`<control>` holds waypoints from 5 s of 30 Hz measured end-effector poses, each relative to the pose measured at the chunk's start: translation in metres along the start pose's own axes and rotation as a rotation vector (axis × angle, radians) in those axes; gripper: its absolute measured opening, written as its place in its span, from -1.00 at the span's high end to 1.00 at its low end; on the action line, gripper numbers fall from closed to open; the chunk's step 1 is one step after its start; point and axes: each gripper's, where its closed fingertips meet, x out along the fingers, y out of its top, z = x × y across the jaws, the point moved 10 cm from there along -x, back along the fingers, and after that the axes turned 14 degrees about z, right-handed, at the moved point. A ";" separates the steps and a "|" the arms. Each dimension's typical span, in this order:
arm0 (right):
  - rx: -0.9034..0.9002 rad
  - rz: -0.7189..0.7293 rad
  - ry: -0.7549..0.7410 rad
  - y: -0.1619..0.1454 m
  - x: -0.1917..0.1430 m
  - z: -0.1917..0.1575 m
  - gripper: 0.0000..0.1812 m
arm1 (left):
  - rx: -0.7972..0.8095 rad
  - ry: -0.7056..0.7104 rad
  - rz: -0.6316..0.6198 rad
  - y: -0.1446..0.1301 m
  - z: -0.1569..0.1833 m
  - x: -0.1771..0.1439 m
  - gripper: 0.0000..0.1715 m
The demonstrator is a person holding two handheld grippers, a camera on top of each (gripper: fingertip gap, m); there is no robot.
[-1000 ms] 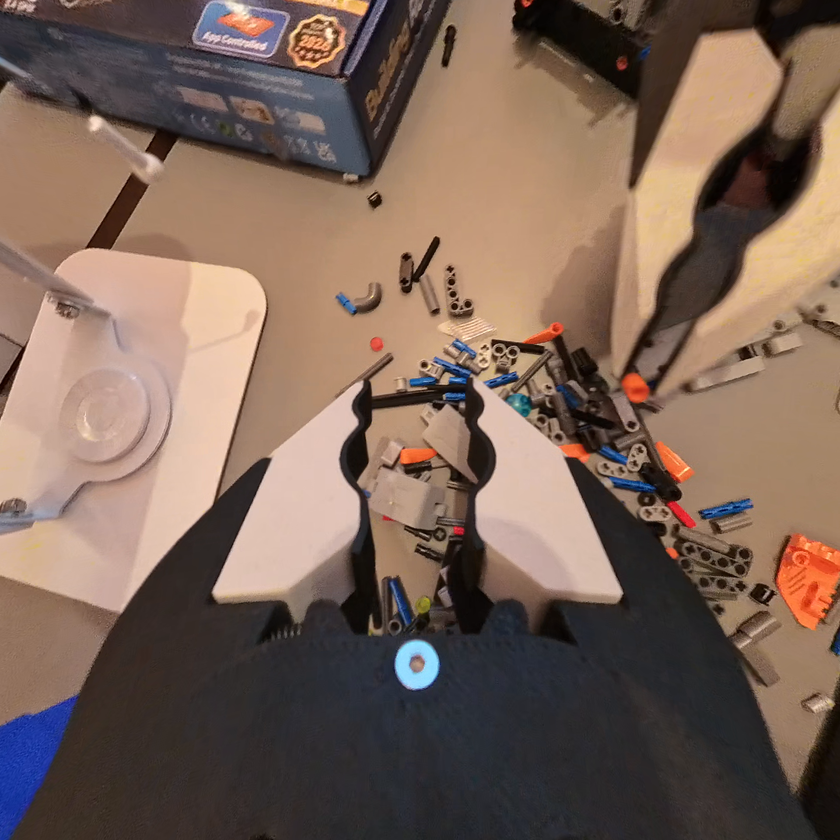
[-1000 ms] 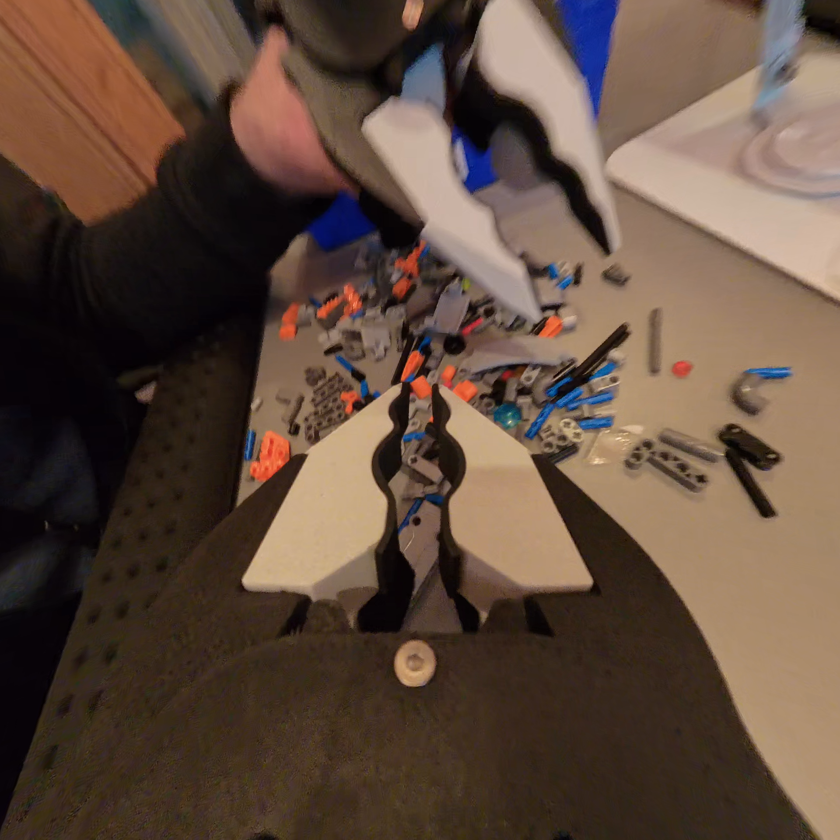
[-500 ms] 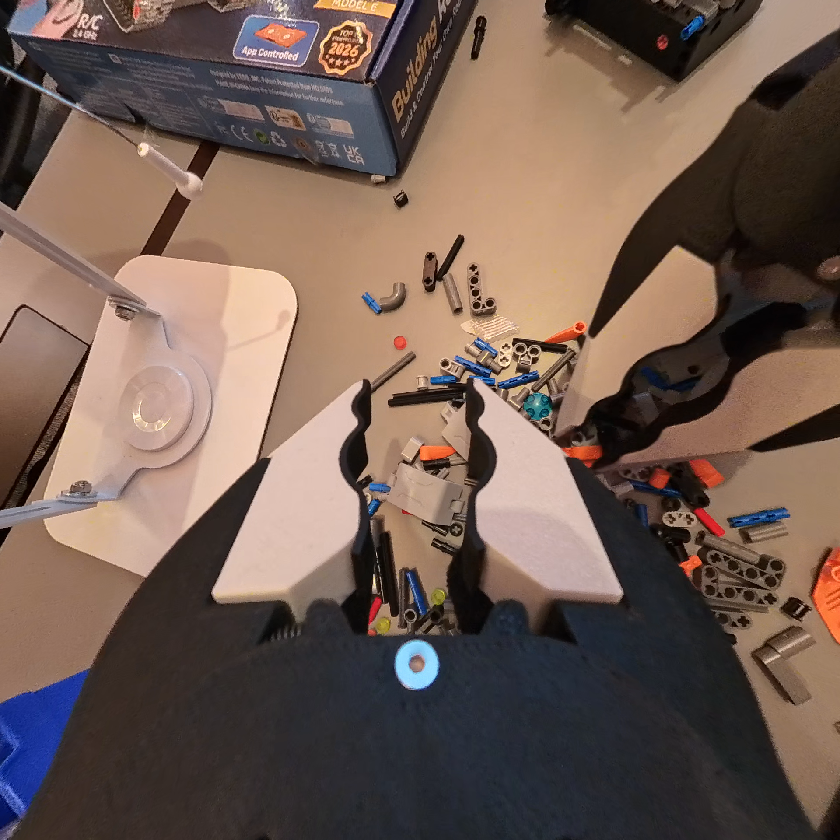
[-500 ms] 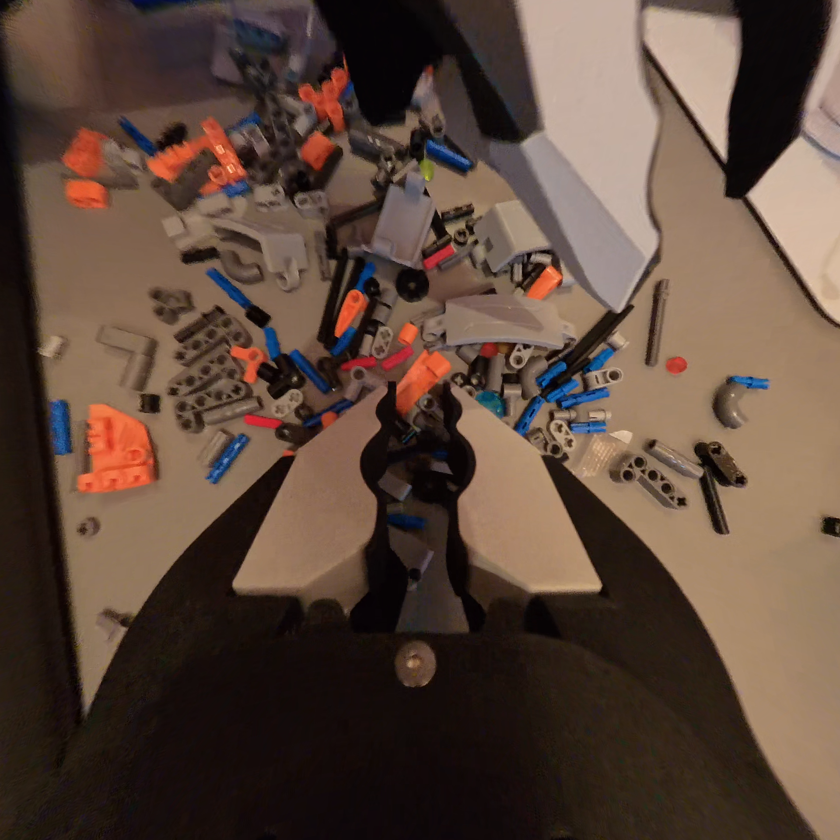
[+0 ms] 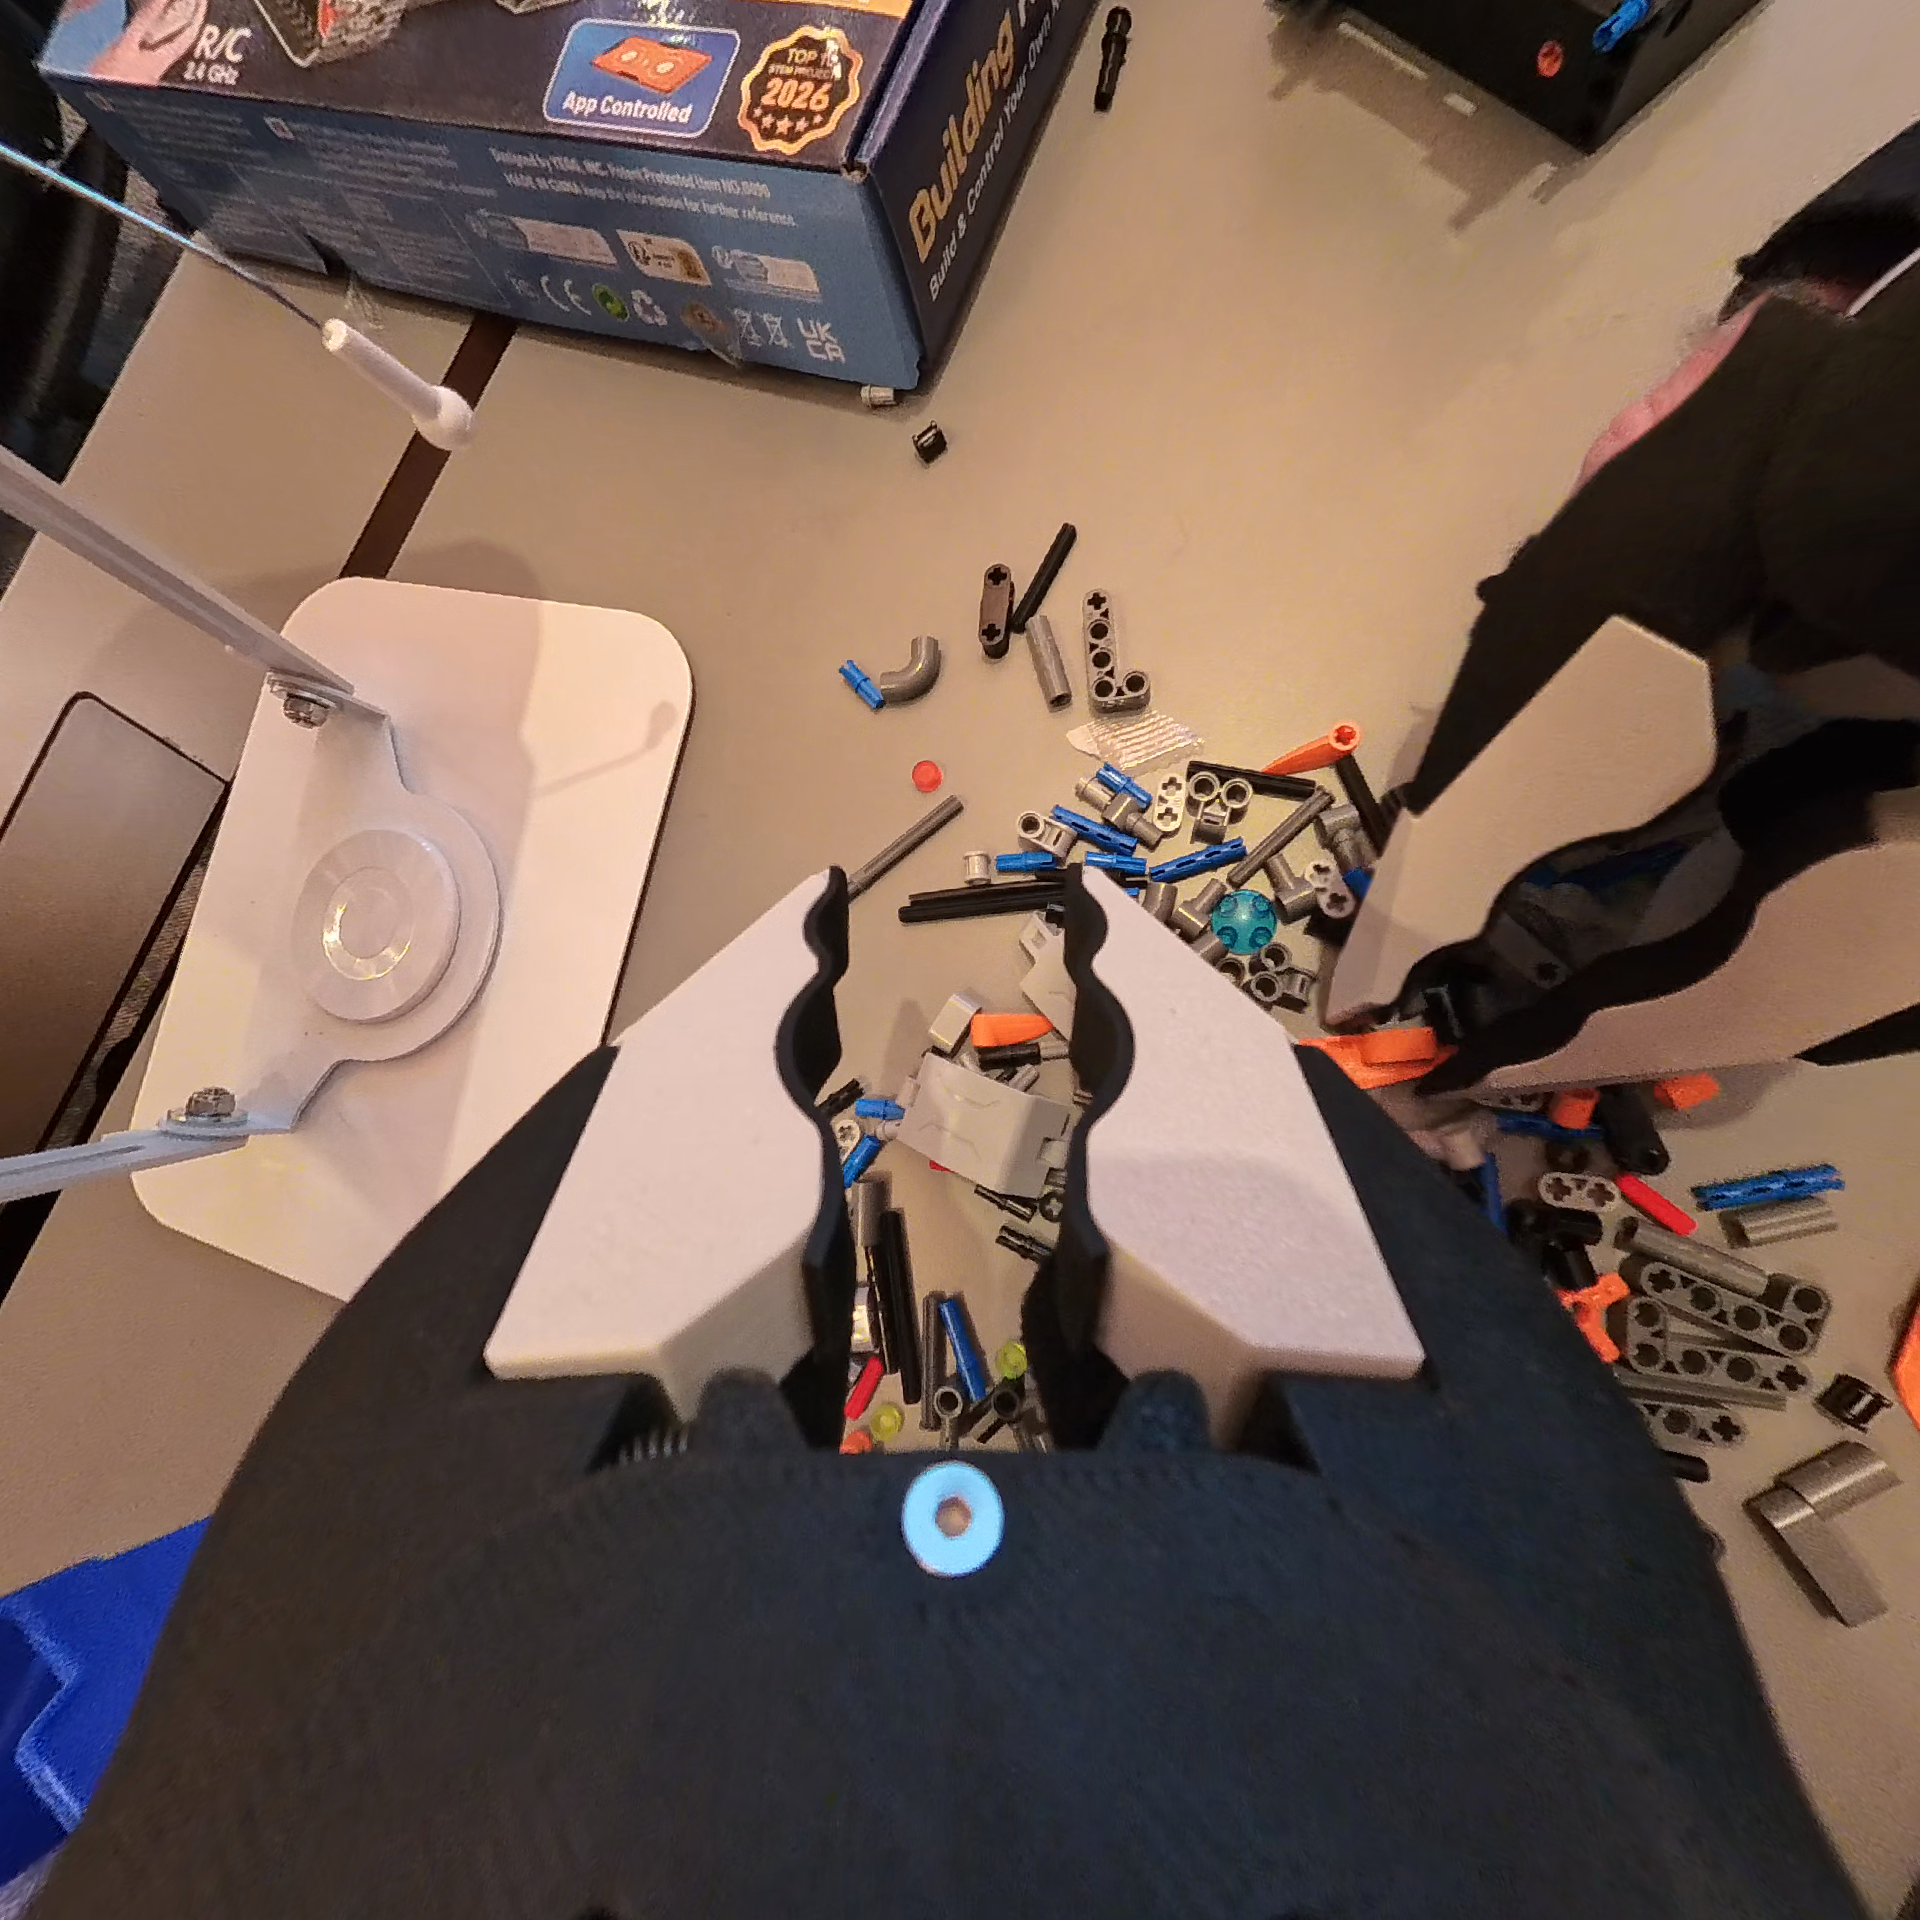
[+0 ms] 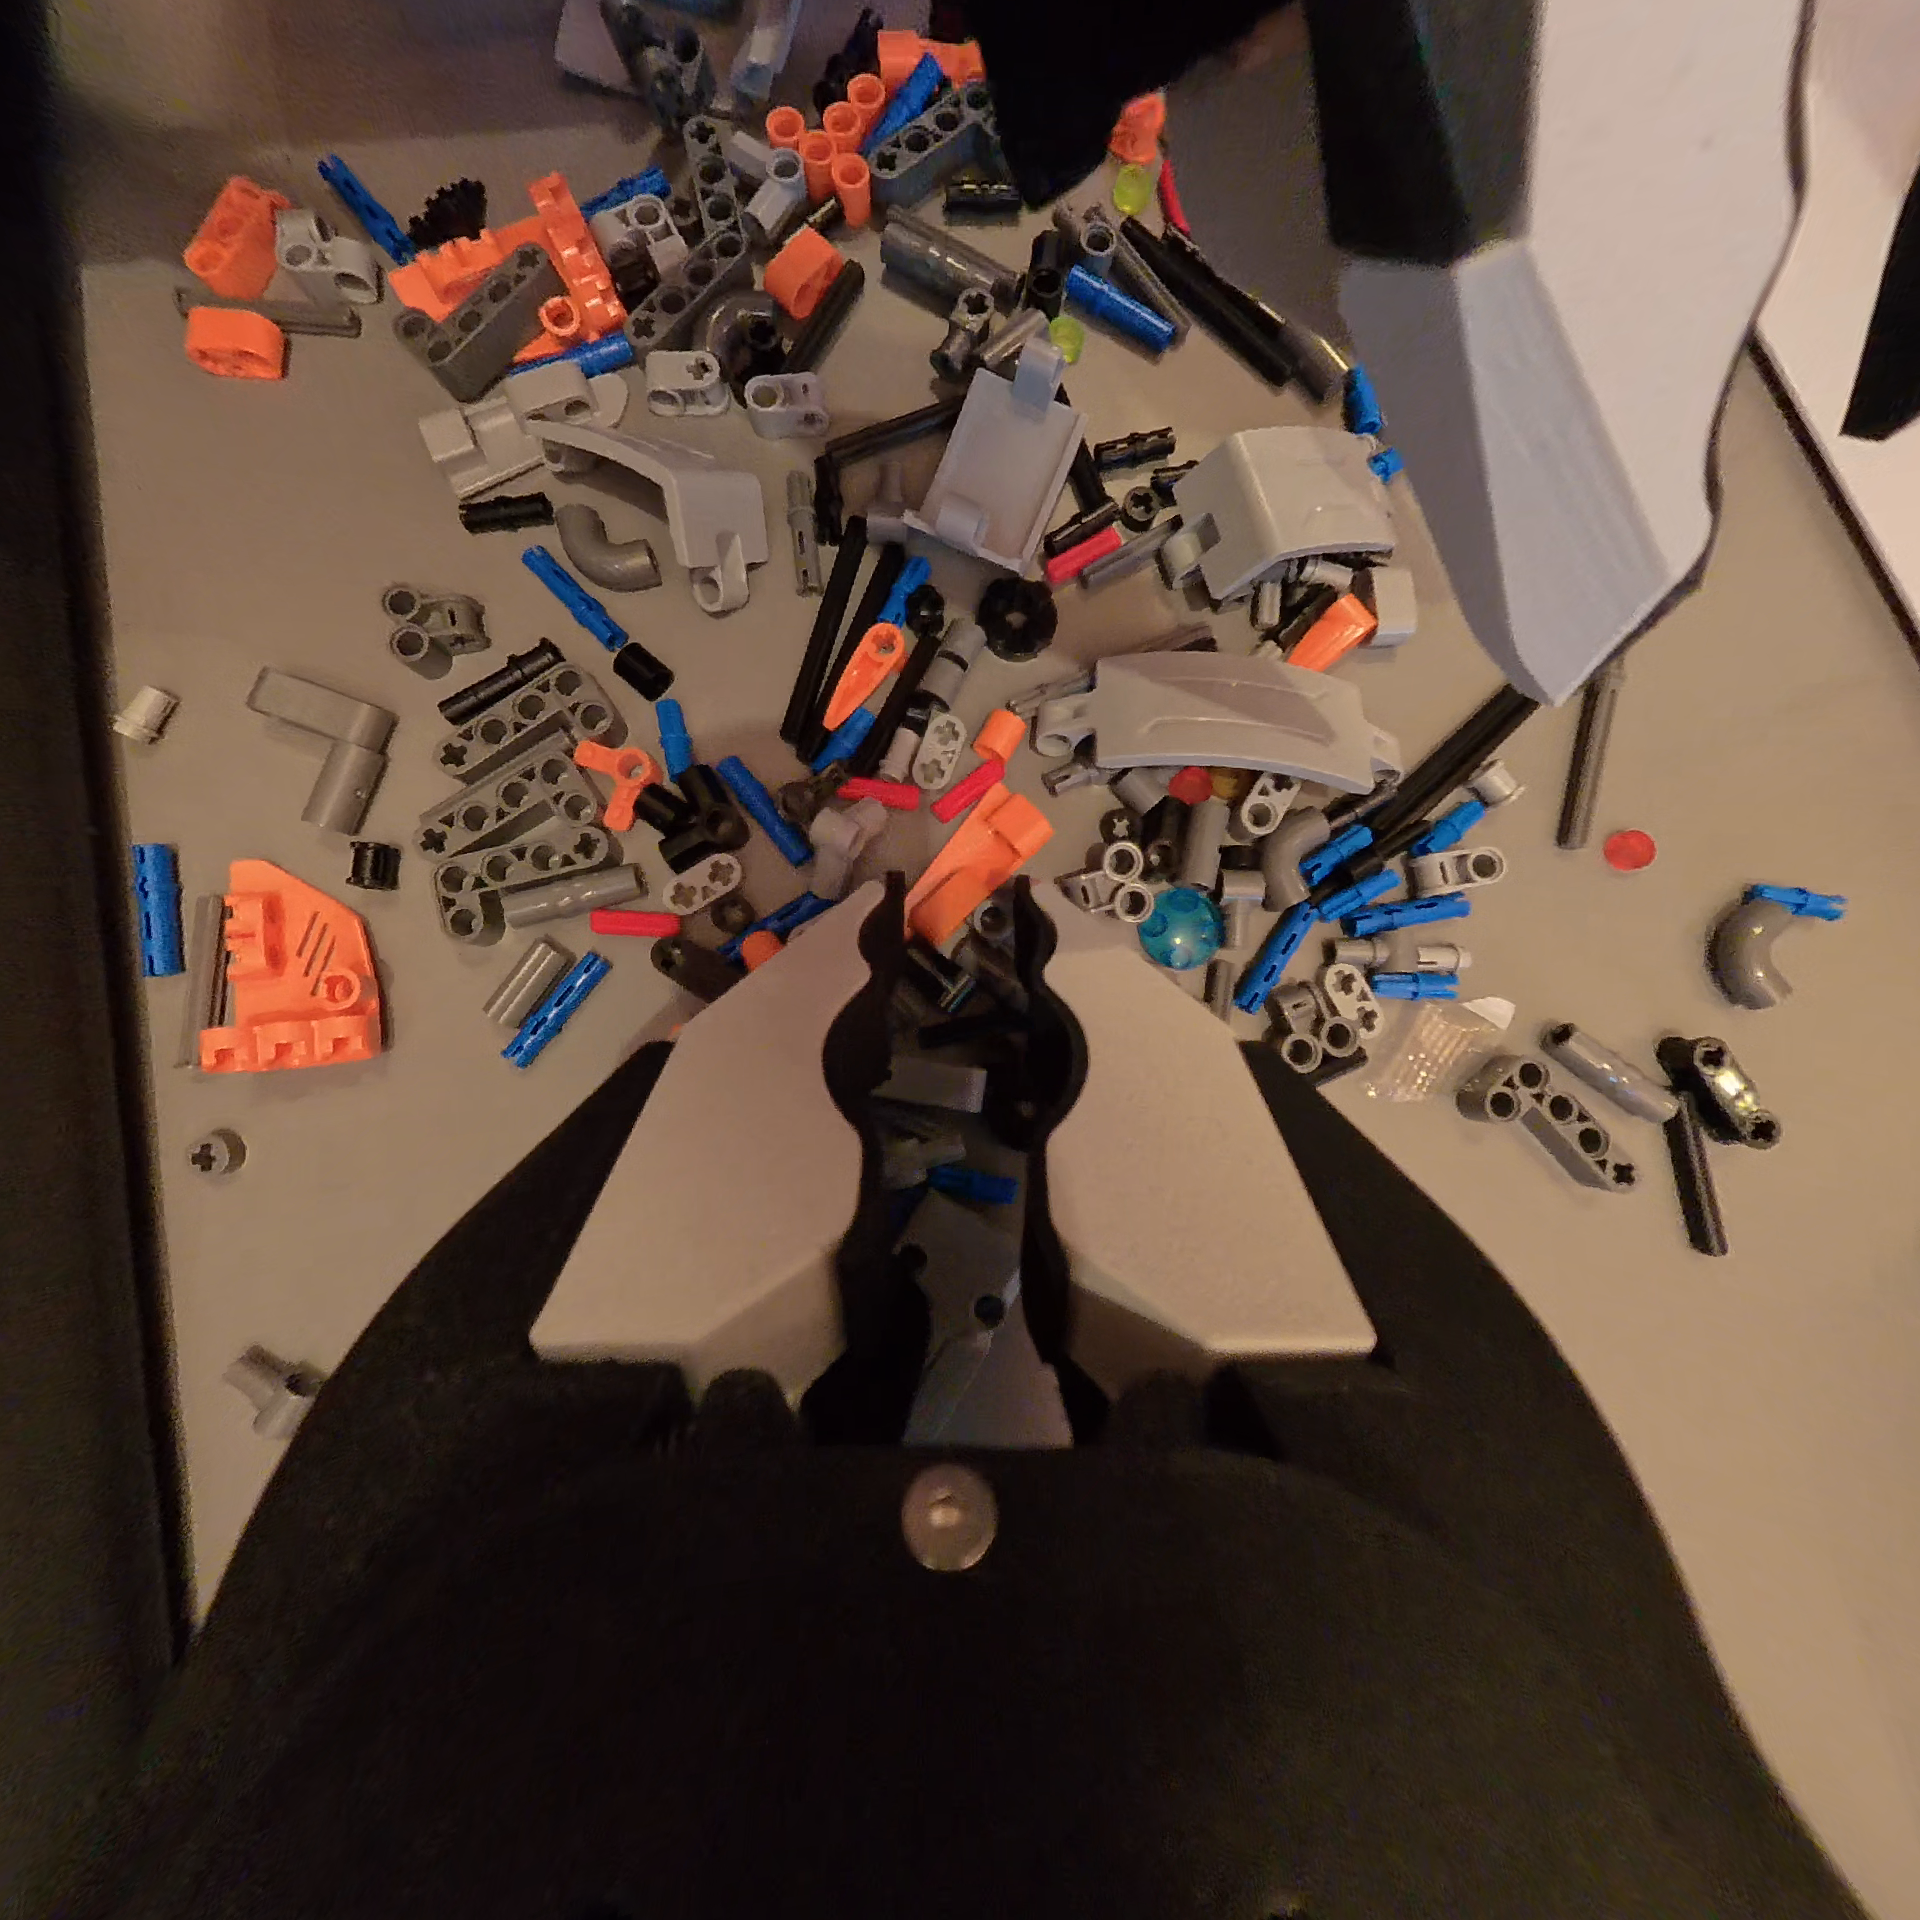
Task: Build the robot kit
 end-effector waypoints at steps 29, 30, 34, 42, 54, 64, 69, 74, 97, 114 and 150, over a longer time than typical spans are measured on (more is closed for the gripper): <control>-0.001 0.057 0.061 -0.005 -0.010 -0.001 0.85 | 0.009 0.005 -0.024 -0.003 0.001 0.003 0.55; -0.021 0.071 0.059 -0.005 -0.012 -0.002 0.87 | 0.008 0.007 -0.022 -0.003 0.000 0.002 0.55; -0.095 0.123 0.033 0.000 -0.019 -0.003 1.00 | 0.005 0.011 -0.016 -0.002 -0.001 0.000 0.55; -0.010 0.109 0.007 -0.006 -0.026 0.009 0.91 | 0.002 0.015 -0.017 -0.003 -0.003 -0.002 0.55; -0.028 0.060 0.131 -0.009 -0.019 -0.004 0.91 | 0.004 0.017 -0.013 -0.002 -0.003 -0.003 0.55; 0.006 0.037 0.150 -0.008 -0.017 -0.008 0.91 | 0.003 0.011 -0.018 -0.003 -0.002 -0.001 0.55; 0.023 0.043 0.138 -0.007 -0.016 -0.007 0.89 | 0.002 0.008 -0.022 -0.004 -0.002 0.000 0.55; 0.020 0.038 0.116 -0.007 -0.016 -0.006 0.84 | 0.004 0.008 -0.024 -0.004 -0.002 0.001 0.55; -0.073 -0.007 0.080 -0.007 -0.011 -0.012 0.87 | 0.018 0.016 -0.039 -0.004 -0.001 0.001 0.55; 0.296 0.501 0.057 0.003 -0.071 0.036 0.93 | -0.281 -0.300 0.250 0.006 -0.006 -0.022 0.55; 0.056 0.628 -0.263 0.017 -0.109 0.034 0.91 | -0.489 -0.553 0.564 0.026 0.009 -0.010 1.00</control>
